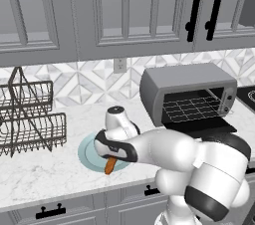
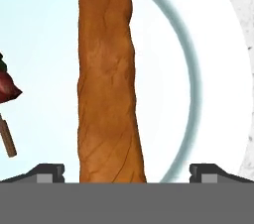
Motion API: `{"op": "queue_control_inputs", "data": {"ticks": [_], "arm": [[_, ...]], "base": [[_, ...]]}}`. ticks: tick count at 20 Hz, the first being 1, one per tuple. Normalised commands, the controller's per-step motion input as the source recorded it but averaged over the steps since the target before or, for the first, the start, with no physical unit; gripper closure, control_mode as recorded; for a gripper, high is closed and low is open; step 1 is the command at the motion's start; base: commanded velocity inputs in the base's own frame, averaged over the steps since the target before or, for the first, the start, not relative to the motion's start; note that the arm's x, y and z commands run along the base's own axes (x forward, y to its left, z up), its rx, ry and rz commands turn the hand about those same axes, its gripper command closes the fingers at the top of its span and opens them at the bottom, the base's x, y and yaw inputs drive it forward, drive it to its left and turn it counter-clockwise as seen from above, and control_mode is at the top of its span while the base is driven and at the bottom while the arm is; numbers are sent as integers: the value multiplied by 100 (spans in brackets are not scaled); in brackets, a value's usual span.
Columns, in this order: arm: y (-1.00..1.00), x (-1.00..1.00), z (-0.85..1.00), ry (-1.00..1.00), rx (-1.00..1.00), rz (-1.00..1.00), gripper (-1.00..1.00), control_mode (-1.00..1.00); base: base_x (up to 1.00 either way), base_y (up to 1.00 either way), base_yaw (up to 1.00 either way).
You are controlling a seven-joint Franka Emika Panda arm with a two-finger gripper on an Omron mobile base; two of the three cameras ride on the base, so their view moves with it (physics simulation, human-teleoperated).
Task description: Pick up the kebab skewer and baguette bread, and place them inside the toaster oven. Close the toaster oven door and start by setting the timer.
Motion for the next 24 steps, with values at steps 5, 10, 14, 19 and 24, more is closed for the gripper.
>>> {"op": "queue_control_inputs", "data": {"ticks": [5, 10, 14, 19, 24], "arm": [[5, 4, -11, 0, 0, -2, -100, -100], [0, 0, -3, 0, 0, 0, 100, -100], [-16, -2, 32, 0, 3, -4, 100, -100], [-18, -34, 97, -1, 3, -11, 100, -100], [-20, -59, 91, -6, 1, -9, 100, -100]], "base": [[0, 0, 0], [0, 0, 0], [0, 0, 0], [0, 0, 0], [0, 0, 0]]}}
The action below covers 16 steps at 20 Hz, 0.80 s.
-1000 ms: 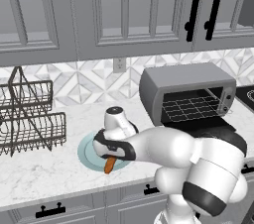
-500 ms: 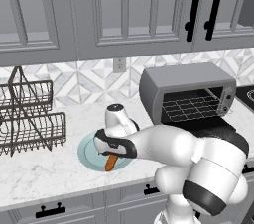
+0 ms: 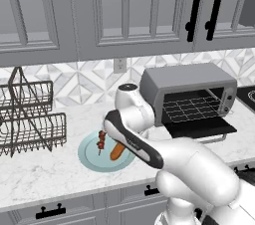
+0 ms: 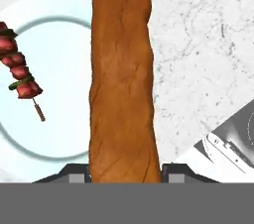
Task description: Pick up the kebab skewer and baguette bread, and place them inside the toaster oven. Close the toaster oven door and start by setting the timer.
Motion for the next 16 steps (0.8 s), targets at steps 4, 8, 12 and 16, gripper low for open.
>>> {"op": "queue_control_inputs", "data": {"ticks": [4, 8, 12, 16], "arm": [[-9, -52, 90, -13, 0, -14, 100, -100], [-63, -54, 76, -9, 1, -15, 100, -100], [-92, -34, 80, -4, 4, -23, 100, -100], [-98, -23, 77, 0, 5, -25, 100, -100]], "base": [[0, 0, 0], [0, 0, 0], [0, 0, 0], [0, 0, 0]]}}
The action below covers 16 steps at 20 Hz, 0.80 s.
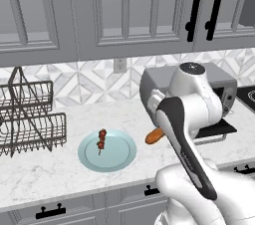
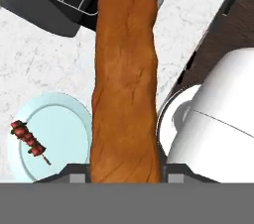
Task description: Pick up the kebab skewer and baguette bread, and place them inside the toaster oven. Close the toaster oven door and start by setting the timer.
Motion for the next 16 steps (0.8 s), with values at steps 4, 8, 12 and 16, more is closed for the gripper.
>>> {"op": "queue_control_inputs", "data": {"ticks": [4, 8, 12, 16], "arm": [[-99, -31, 57, -5, 9, -13, 100, -100], [-100, -11, 27, -8, 10, -11, 100, -100], [-98, 5, 2, -15, 3, -10, 100, -100], [-90, 32, -3, -23, 0, -11, 100, -100]], "base": [[0, 0, 0], [0, 0, 0], [0, 0, 0], [0, 0, 0]]}}
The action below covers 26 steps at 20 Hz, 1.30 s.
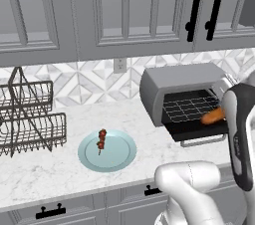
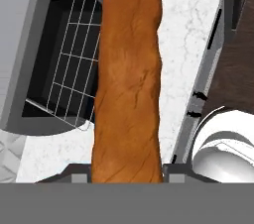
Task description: Pick up the kebab skewer and baguette bread, and place them inside the toaster oven. Close the toaster oven door and start by setting the timer.
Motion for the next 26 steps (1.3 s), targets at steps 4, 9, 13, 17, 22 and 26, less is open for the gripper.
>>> {"op": "queue_control_inputs", "data": {"ticks": [4, 9, 13, 17, 22, 26], "arm": [[-69, 61, -17, -26, 0, -12, 100, -100], [-28, 73, -35, -21, 5, -14, 100, -100], [1, 47, -8, -14, 10, -4, 100, -100], [0, 27, -3, -6, 4, 0, 100, -100], [0, 30, -8, 0, 0, 0, 100, -100], [0, 39, -4, -1, 0, 0, 100, -100]], "base": [[0, 0, 0], [0, 0, 0], [0, 0, 0], [0, 0, 0], [0, 0, 0], [0, 0, 0]]}}
